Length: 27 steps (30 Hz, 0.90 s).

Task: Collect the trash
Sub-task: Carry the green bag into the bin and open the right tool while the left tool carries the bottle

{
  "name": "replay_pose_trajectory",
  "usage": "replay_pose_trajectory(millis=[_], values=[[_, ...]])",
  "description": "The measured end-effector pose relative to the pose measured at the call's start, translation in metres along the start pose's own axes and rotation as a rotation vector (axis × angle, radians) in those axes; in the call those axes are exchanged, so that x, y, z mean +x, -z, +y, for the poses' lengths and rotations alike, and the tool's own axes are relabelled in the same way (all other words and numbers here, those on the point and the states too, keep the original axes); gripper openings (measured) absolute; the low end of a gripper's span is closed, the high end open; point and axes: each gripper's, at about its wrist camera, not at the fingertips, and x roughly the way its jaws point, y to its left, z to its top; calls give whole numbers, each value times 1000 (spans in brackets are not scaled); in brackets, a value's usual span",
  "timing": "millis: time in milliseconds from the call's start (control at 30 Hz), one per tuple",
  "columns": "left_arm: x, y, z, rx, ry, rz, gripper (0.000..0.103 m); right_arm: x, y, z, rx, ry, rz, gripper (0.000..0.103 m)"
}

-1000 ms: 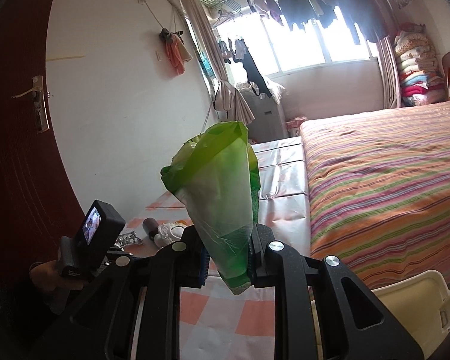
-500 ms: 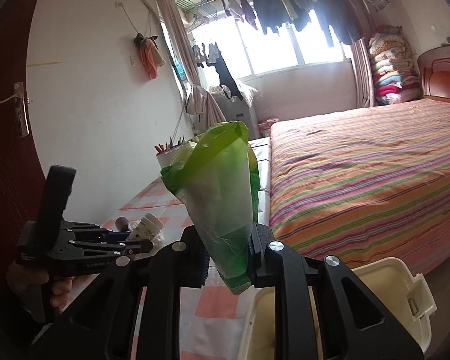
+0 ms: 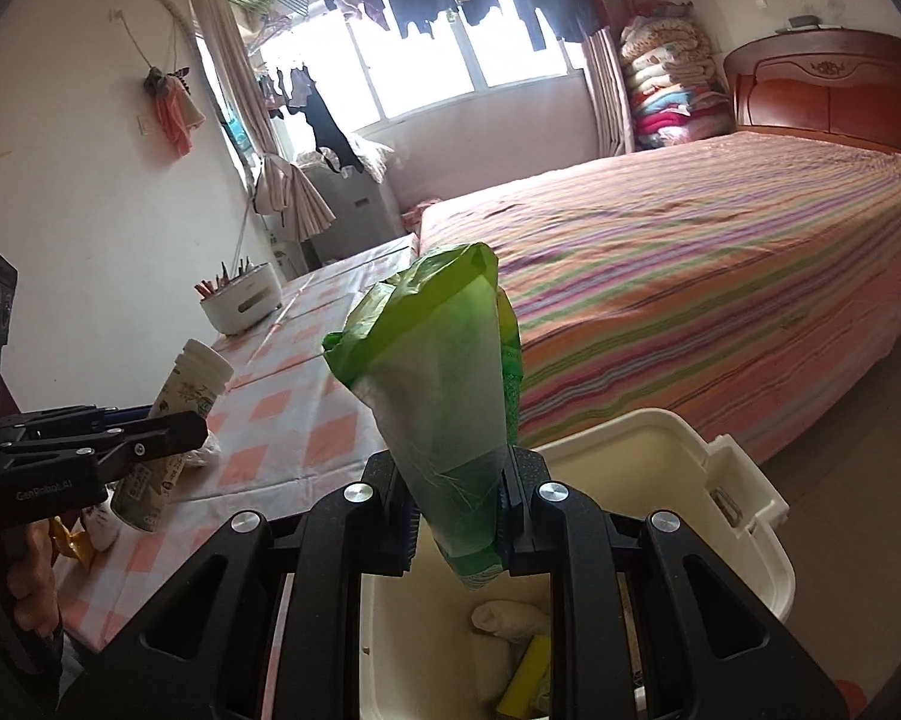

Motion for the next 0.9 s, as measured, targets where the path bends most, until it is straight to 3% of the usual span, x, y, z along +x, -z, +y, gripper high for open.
replay_pose_trajectory(millis=[400,533,733,900], values=[[2,1,-24,35,46,10,28,-11,14,7,14,88,9,25],[6,3,-33,46,60,18,28,-16,13,4,26,111,-10,55],[10,5,-42,54,67,31,28,-33,5,0,79,89,-82,57],[19,5,-49,57,91,50,28,-63,-5,-9,147,97,-214,66]])
